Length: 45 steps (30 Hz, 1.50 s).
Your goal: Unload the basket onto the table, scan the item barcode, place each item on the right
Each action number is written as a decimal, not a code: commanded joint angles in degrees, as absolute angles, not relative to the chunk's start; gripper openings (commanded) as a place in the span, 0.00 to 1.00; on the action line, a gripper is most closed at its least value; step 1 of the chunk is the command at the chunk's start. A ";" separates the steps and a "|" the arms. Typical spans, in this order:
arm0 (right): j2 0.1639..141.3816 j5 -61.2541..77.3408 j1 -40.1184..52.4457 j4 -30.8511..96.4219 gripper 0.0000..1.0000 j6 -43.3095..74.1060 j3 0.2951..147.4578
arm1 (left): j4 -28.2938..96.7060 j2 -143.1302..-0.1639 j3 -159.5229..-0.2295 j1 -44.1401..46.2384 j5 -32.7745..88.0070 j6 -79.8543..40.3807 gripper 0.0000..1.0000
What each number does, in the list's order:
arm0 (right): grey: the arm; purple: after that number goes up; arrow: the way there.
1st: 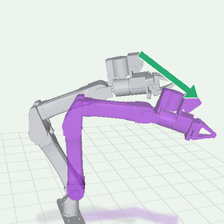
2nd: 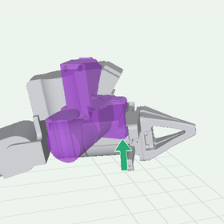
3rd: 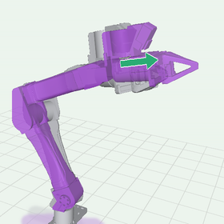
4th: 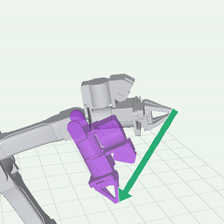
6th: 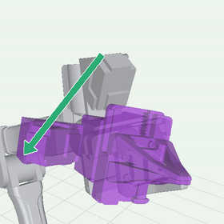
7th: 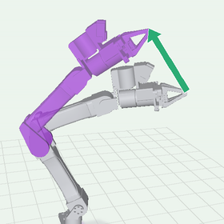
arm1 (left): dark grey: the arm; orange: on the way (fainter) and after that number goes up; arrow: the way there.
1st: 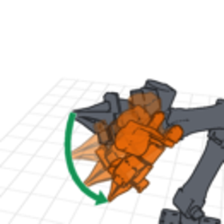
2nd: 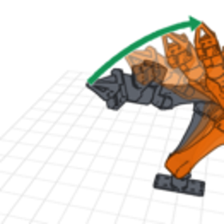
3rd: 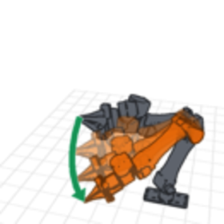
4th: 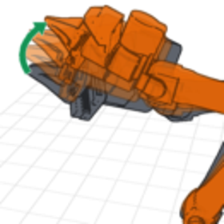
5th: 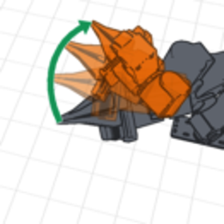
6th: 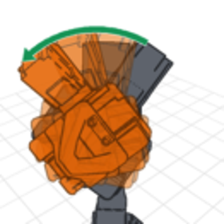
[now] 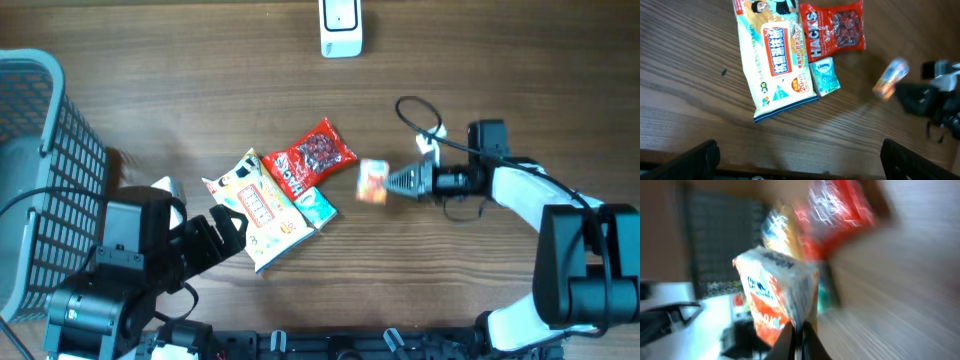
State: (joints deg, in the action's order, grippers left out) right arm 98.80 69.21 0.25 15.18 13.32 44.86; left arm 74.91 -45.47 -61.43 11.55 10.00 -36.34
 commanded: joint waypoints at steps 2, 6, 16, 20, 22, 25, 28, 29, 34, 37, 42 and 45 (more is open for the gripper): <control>98.70 93.06 0.51 -12.45 0.04 39.62 45.65 | 74.83 -45.39 -61.43 11.33 10.68 -36.67 1.00; 98.80 93.03 0.54 -45.98 0.04 69.87 45.65 | 74.83 -45.39 -61.43 11.33 10.68 -36.67 1.00; 98.78 92.92 6.24 -56.10 0.04 78.17 45.78 | 74.83 -45.39 -61.43 11.33 10.66 -36.67 1.00; 98.78 92.95 2.37 -56.07 0.04 78.24 46.48 | 74.83 -45.39 -61.43 11.33 10.68 -36.67 1.00; 98.78 92.95 -1.04 -54.26 0.04 78.17 47.55 | 74.83 -45.39 -61.43 11.33 10.66 -36.67 1.00; 98.78 92.99 -3.55 -55.70 0.04 77.52 47.88 | 74.83 -45.39 -61.43 11.33 10.66 -36.67 1.00; 98.78 92.99 -4.56 -55.40 0.04 77.93 47.90 | 74.81 -45.39 -61.43 11.33 10.66 -36.67 1.00; 98.78 92.99 -5.39 -54.74 0.04 77.97 47.90 | 74.81 -45.39 -61.43 11.33 10.68 -36.67 1.00; 98.78 92.99 -11.73 -54.06 0.04 77.69 47.88 | 74.83 -45.39 -61.43 11.33 10.68 -36.67 1.00; 98.78 92.99 -12.25 -53.80 0.04 77.65 47.88 | 74.83 -45.39 -61.43 11.33 10.66 -36.67 1.00; 98.78 92.99 -10.44 -54.76 0.04 76.62 47.22 | 74.81 -45.39 -61.43 11.33 10.68 -36.67 1.00; 98.78 92.99 -8.58 -55.05 0.04 76.53 47.22 | 74.83 -45.39 -61.43 11.33 10.66 -36.67 1.00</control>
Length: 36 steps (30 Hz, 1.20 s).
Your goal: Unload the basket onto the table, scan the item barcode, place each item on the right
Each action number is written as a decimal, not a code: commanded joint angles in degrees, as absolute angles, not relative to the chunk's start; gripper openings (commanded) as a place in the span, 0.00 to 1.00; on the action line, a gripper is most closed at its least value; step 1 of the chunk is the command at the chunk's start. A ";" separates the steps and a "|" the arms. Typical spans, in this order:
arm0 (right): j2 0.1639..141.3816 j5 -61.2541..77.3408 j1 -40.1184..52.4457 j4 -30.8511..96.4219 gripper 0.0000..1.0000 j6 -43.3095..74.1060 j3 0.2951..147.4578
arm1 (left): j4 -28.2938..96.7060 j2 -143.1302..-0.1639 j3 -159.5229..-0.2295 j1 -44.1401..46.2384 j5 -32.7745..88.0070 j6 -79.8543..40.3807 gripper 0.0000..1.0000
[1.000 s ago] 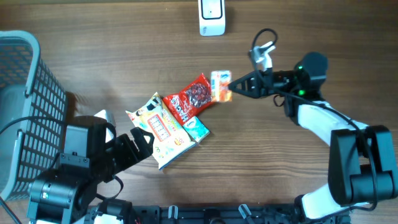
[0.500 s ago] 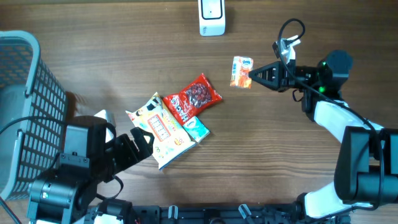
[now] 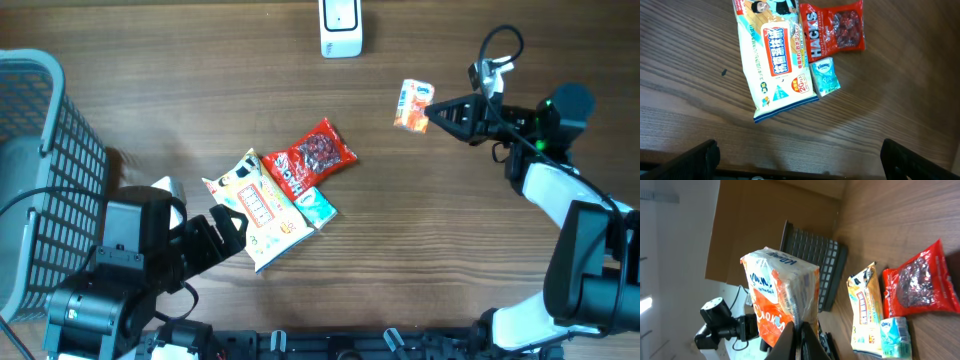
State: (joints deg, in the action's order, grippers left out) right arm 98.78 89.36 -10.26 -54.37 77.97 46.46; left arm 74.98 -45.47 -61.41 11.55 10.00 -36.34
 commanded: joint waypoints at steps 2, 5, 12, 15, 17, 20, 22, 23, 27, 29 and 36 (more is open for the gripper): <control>98.78 92.97 -7.25 -56.66 0.04 76.49 47.22 | 74.83 -45.39 -61.43 11.33 10.66 -36.67 1.00; 98.78 92.99 -3.77 -60.60 0.04 75.07 47.22 | 74.83 -45.39 -61.43 11.33 10.68 -36.67 1.00; 98.78 92.99 4.34 -60.88 0.04 59.35 47.22 | 74.83 -45.39 -61.43 11.33 10.68 -36.67 1.00; 98.80 92.97 4.34 -61.32 0.04 58.48 47.22 | 74.83 -45.39 -61.43 11.33 10.68 -36.67 1.00; 98.80 91.57 4.08 -61.98 0.04 60.03 47.24 | 74.83 -45.39 -61.43 11.33 10.68 -36.67 1.00; 98.80 80.12 2.00 -61.89 0.04 67.44 47.24 | 74.83 -45.39 -61.43 11.33 10.66 -36.67 1.00; 98.80 73.10 1.28 -61.06 0.04 67.40 47.46 | 74.83 -45.39 -61.43 11.33 10.68 -36.67 1.00; 98.80 68.53 1.30 -58.39 0.04 65.78 48.07 | 74.81 -45.39 -61.43 11.33 10.68 -36.67 1.00; 98.78 50.37 2.46 -29.82 0.05 46.35 54.17 | 74.83 -45.39 -61.43 11.33 10.66 -36.67 1.00; 98.80 29.61 3.92 -3.55 0.04 32.58 62.43 | 74.83 -45.39 -61.43 11.33 10.66 -36.67 1.00; 99.09 -1.34 6.92 20.58 0.04 15.00 80.12 | 74.83 -45.39 -61.43 11.33 10.66 -36.67 1.00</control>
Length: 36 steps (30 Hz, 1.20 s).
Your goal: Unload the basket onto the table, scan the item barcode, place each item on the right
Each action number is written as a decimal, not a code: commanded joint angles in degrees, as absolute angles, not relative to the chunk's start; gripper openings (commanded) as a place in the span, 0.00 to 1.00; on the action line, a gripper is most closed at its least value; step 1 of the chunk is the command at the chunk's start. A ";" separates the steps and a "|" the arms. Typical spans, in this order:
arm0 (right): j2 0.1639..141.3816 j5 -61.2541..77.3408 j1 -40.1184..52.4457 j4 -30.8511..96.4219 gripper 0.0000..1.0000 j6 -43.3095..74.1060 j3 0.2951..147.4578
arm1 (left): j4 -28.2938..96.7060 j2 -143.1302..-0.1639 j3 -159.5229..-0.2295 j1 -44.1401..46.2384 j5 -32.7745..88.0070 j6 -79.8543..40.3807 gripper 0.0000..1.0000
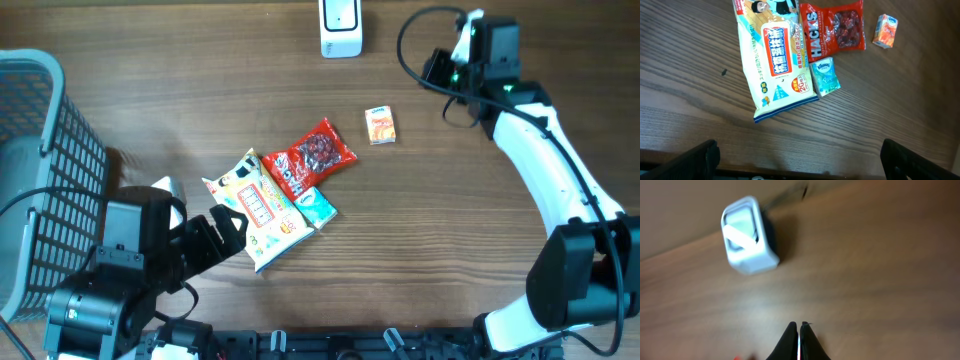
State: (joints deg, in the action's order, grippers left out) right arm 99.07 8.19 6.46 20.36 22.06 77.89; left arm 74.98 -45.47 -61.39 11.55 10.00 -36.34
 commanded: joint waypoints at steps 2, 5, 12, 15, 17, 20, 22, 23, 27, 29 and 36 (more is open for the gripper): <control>101.23 -0.19 6.92 20.47 0.18 15.03 80.12 | 74.83 -45.39 -61.43 11.33 10.66 -36.67 1.00; 107.94 11.38 6.92 20.32 0.58 11.40 80.12 | 74.83 -45.39 -61.43 11.33 10.66 -36.67 1.00; 117.78 32.45 6.96 25.89 0.85 8.97 80.09 | 74.83 -45.39 -61.43 11.33 10.66 -36.67 1.00; 118.34 34.06 7.92 26.81 1.00 9.19 78.74 | 74.81 -45.39 -61.43 11.33 10.66 -36.67 1.00; 118.96 30.83 8.56 25.30 1.00 9.76 76.90 | 74.83 -45.39 -61.43 11.33 10.66 -36.67 1.00; 118.96 23.46 8.56 25.10 0.96 11.99 75.61 | 74.81 -45.39 -61.43 11.33 10.66 -36.67 1.00; 118.96 23.38 8.56 25.15 0.69 12.03 75.61 | 74.83 -45.39 -61.43 11.33 10.68 -36.67 1.00; 118.96 22.04 8.56 25.36 0.62 12.29 75.61 | 74.83 -45.39 -61.43 11.33 10.68 -36.67 1.00; 118.96 19.00 8.62 26.61 0.32 12.91 75.61 | 74.83 -45.39 -61.43 11.33 10.68 -36.67 1.00; 118.96 19.84 8.62 26.59 0.06 14.68 75.61 | 74.81 -45.39 -61.43 11.33 10.68 -36.67 1.00; 118.93 63.44 2.96 16.10 0.04 19.35 75.64 | 74.83 -45.39 -61.43 11.33 10.66 -36.67 1.00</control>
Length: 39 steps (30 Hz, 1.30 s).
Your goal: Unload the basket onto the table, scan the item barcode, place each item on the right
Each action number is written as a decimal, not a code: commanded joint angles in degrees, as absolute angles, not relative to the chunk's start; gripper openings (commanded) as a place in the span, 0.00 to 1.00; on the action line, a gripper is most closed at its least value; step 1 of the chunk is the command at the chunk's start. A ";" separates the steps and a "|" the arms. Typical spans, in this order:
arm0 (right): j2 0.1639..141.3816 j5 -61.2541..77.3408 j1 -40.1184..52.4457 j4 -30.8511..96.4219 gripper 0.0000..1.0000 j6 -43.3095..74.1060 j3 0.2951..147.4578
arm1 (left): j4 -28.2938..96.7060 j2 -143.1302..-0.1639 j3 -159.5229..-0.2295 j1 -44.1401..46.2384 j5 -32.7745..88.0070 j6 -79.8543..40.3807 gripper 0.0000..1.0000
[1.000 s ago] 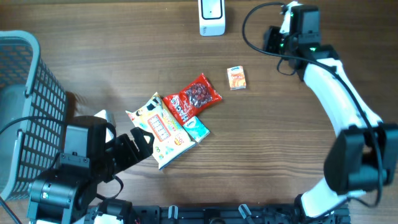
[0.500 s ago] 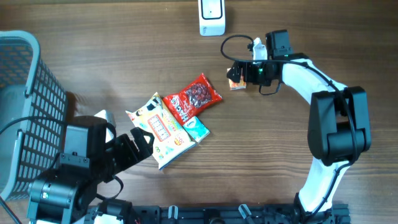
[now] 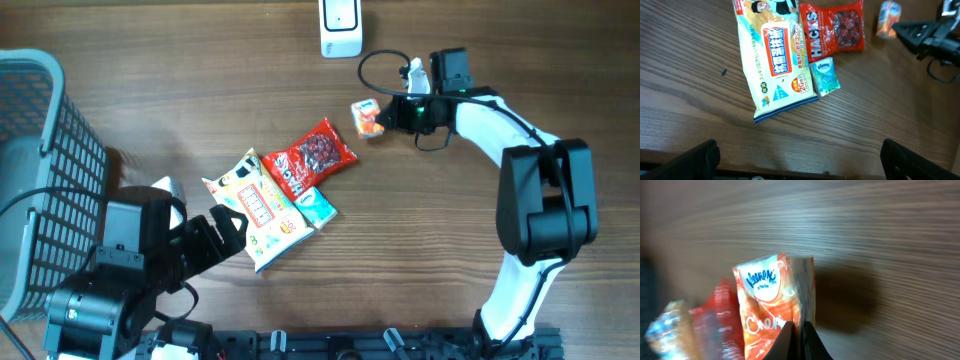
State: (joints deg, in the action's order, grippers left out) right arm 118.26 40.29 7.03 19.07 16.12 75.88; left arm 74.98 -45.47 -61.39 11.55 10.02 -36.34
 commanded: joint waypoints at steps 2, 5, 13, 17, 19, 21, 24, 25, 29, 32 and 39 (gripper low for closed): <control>118.93 72.66 -0.10 14.50 0.04 21.45 75.64 | 74.81 -45.39 -61.43 11.33 10.66 -36.67 1.00; 118.96 83.26 -3.99 13.96 0.04 22.72 75.61 | 74.83 -45.39 -61.43 11.33 10.68 -36.67 1.00; 120.81 93.01 -7.33 6.02 0.04 28.18 75.61 | 74.83 -45.39 -61.43 11.33 10.68 -36.67 1.00; 123.04 92.97 -7.31 5.78 0.04 31.57 75.61 | 74.83 -45.39 -61.43 11.33 10.68 -36.67 1.00; 123.22 92.95 -7.31 4.62 0.04 33.89 75.61 | 74.83 -45.39 -61.43 11.33 10.66 -36.67 1.00; 123.22 92.90 -7.22 1.30 0.04 39.20 75.61 | 74.83 -45.39 -61.43 11.33 10.66 -36.67 1.00; 123.22 92.79 -7.09 -4.23 0.04 45.21 75.61 | 74.83 -45.39 -61.43 11.33 10.66 -36.67 1.00; 123.22 92.66 -7.09 -4.51 0.04 45.41 75.61 | 74.83 -45.39 -61.43 11.33 10.66 -36.67 1.00; 123.22 91.39 -6.55 -4.45 0.04 46.65 75.61 | 74.83 -45.39 -61.43 11.33 10.68 -36.67 1.00; 123.11 85.49 -3.42 -11.00 0.04 55.64 75.61 | 74.83 -45.39 -61.43 11.33 10.66 -36.67 1.00; 123.11 66.00 4.25 -42.06 0.05 72.07 77.43 | 74.83 -45.39 -61.43 11.33 10.68 -36.67 1.00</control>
State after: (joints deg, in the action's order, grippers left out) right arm 122.58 75.90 4.45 -43.18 70.24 75.55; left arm 74.91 -45.47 -61.36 11.51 10.00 -36.34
